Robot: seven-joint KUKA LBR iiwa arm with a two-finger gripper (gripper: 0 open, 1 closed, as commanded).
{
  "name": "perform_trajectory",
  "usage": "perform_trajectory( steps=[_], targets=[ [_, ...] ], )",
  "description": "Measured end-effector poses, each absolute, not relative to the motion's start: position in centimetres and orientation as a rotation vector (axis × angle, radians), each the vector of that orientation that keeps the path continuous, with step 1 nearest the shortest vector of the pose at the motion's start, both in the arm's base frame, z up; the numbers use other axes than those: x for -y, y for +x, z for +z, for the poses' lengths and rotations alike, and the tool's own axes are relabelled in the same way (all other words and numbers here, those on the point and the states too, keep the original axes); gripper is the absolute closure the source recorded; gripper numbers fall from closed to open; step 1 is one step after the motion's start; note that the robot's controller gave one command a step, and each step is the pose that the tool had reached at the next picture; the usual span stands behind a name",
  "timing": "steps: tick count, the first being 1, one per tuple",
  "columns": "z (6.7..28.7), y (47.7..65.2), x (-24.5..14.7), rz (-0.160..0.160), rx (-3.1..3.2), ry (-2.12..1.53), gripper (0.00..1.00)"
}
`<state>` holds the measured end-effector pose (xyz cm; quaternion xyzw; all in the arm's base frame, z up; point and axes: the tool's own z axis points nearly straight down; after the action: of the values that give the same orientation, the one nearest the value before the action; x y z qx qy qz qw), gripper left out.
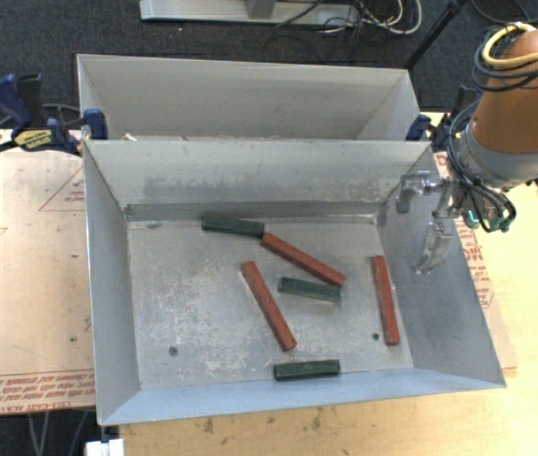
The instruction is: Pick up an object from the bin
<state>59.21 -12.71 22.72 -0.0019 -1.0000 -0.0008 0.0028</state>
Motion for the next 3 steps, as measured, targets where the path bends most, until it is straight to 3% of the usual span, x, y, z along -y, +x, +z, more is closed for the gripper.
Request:
perform_trajectory(
  steps=[1, 2, 3],
  targets=[
    [7.6, 60.7, 5.8, -0.006, 3.13, 0.185, 0.0],
    [7.0, 63.4, 2.4, -0.003, 3.14, 0.196, 0.0],
    [7.1, 63.4, 2.6, 0.0, 3.139, 0.191, 1.0]
  ],
)
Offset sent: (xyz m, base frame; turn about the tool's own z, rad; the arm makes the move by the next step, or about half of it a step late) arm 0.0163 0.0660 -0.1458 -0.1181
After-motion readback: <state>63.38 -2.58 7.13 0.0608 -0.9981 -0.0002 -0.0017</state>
